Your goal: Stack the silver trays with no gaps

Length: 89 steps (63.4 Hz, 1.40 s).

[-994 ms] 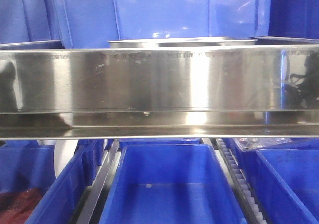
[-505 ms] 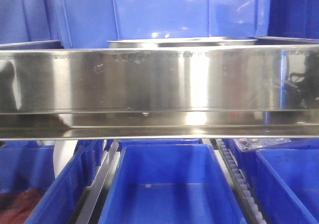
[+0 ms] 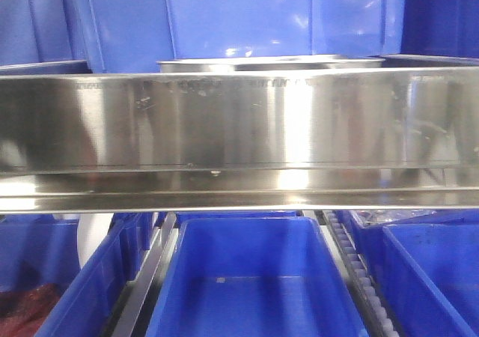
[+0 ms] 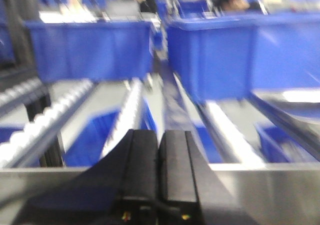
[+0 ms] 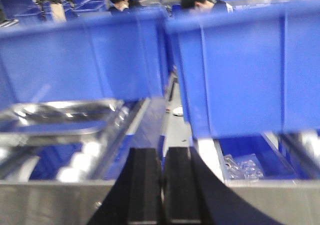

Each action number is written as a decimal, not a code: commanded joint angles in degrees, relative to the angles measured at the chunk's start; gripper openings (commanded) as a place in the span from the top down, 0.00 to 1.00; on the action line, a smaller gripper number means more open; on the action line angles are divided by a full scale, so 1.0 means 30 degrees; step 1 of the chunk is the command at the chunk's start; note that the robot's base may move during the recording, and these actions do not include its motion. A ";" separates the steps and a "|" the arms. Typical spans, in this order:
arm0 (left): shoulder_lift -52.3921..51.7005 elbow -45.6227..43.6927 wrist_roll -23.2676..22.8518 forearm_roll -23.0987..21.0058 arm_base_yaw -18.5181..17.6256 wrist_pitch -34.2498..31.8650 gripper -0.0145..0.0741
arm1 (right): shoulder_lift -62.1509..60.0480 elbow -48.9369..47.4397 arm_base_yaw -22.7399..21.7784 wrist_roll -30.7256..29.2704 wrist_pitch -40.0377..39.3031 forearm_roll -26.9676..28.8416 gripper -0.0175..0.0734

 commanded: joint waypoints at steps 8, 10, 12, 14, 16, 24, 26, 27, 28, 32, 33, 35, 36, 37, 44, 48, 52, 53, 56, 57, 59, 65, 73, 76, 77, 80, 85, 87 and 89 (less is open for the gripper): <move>0.3988 -0.4730 0.0028 -0.0833 0.0011 0.2754 0.64 | 0.3240 -0.4492 0.0002 -0.0161 0.0780 0.0147 0.19; 0.4506 -0.5106 0.0028 -0.0833 0.0011 0.2620 0.56 | 0.3711 -0.4853 0.0002 -0.0161 0.0741 0.0147 0.16; 0.5176 -0.5444 0.0028 -0.0862 0.0011 0.2499 0.47 | 0.4333 -0.5154 0.0002 -0.0200 0.0809 0.0147 0.12; 0.5742 -0.5706 0.0028 -0.0862 0.0011 0.2463 0.39 | 0.4849 -0.5365 0.0002 -0.0246 0.0866 0.0147 0.11; 0.6388 -0.6006 0.0028 -0.0862 -0.0080 0.2376 0.33 | 0.5515 -0.5620 0.0002 -0.0242 0.0867 0.0147 0.12; 0.8352 -0.7170 0.0333 -0.0862 -0.2305 0.2117 0.27 | 0.7605 -0.6823 0.0553 -0.0242 0.0738 0.0229 0.12; 0.8882 -0.7560 0.0738 -0.0908 -0.3059 0.2196 0.27 | 0.8104 -0.7229 0.0905 -0.0258 0.0804 0.0229 0.12; 0.9212 -0.7738 0.0914 -0.0955 -0.3369 0.2197 0.27 | 0.8425 -0.7405 0.1061 -0.0258 0.0853 0.0229 0.12; 0.9442 -0.8013 0.1054 -0.1007 -0.3687 0.2259 0.27 | 0.8650 -0.7690 0.1313 -0.0288 0.0899 0.0229 0.12; 1.0717 -0.9071 0.1161 -0.1237 -0.5307 0.2565 0.26 | 0.9920 -0.8848 0.2208 -0.0394 0.1406 0.0229 0.12; 1.0991 -0.9300 0.1161 -0.1305 -0.5634 0.2605 0.27 | 1.0207 -0.9100 0.2400 -0.0396 0.1535 0.0229 0.12; 1.1573 -0.9764 0.1161 -0.1431 -0.6293 0.2762 0.27 | 1.0792 -0.9631 0.2782 -0.0460 0.1791 0.0229 0.12; 1.2042 -1.0128 0.1161 -0.1457 -0.6788 0.2844 0.26 | 1.1251 -1.0042 0.3072 -0.0489 0.2000 0.0229 0.12; 1.2363 -1.0378 0.1161 -0.1457 -0.7126 0.2898 0.27 | 1.1574 -1.0309 0.3266 -0.0482 0.2136 0.0229 0.12; 1.5389 -1.2518 0.1161 -0.1282 -0.9822 0.3471 0.27 | 1.4430 -1.2495 0.4676 -0.0655 0.3294 0.0210 0.12; 1.7256 -1.4031 0.1161 -0.1199 -1.1108 0.3759 0.27 | 1.6048 -1.3936 0.5259 -0.0685 0.4112 0.0210 0.12; 1.9074 -1.5694 0.1161 -0.1199 -1.2059 0.4040 0.27 | 1.7688 -1.5468 0.5533 -0.0864 0.5224 0.0159 0.12; 1.9699 -1.6232 0.1161 -0.1199 -1.2213 0.4101 0.27 | 1.8260 -1.5962 0.5573 -0.1024 0.5530 0.0131 0.12; 2.1129 -1.7545 0.1161 -0.1199 -1.2615 0.4463 0.27 | 1.9563 -1.7155 0.5566 -0.1716 0.6754 0.0133 0.12; 2.1536 -1.7936 0.1114 -0.1199 -1.2690 0.4653 0.27 | 1.9931 -1.7497 0.5566 -0.1917 0.7132 0.0133 0.12; 2.2553 -1.8930 0.0882 -0.1155 -1.2793 0.4994 0.27 | 2.0866 -1.8362 0.5566 -0.2001 0.8003 0.0133 0.12; 2.5227 -2.1762 -0.0600 -0.0051 -1.2755 0.6266 0.27 | 2.3260 -2.0729 0.5548 -0.1956 1.0009 0.0045 0.12; 2.8511 -2.5577 -0.5644 0.4629 -1.2755 0.9210 0.27 | 2.6014 -2.3554 0.5529 -0.0649 1.1353 -0.0056 0.12; 2.9775 -2.6954 -0.6961 0.5780 -1.2755 1.0153 0.27 | 2.7011 -2.4560 0.5529 0.0721 1.1712 -0.0361 0.12; 3.0073 -2.7271 -0.7345 0.5974 -1.2755 1.0384 0.27 | 2.7238 -2.4794 0.5529 0.1121 1.1836 -0.0471 0.12; 3.1200 -2.8357 -0.8027 0.6437 -1.2708 1.1075 0.27 | 2.8138 -2.5690 0.5529 0.2591 1.2358 -0.1093 0.12; 3.2485 -2.9341 -0.9232 0.6323 -1.2422 1.1552 0.27 | 2.9237 -2.6674 0.5529 0.4161 1.3038 -0.1975 0.12; 3.2850 -2.9525 -0.9750 0.6248 -1.2216 1.1543 0.27 | 2.9615 -2.6990 0.5529 0.4506 1.3316 -0.2226 0.12; 3.3242 -2.9652 -1.0138 0.6140 -1.2053 1.1543 0.27 | 3.0054 -2.7254 0.5529 0.4758 1.3480 -0.2556 0.12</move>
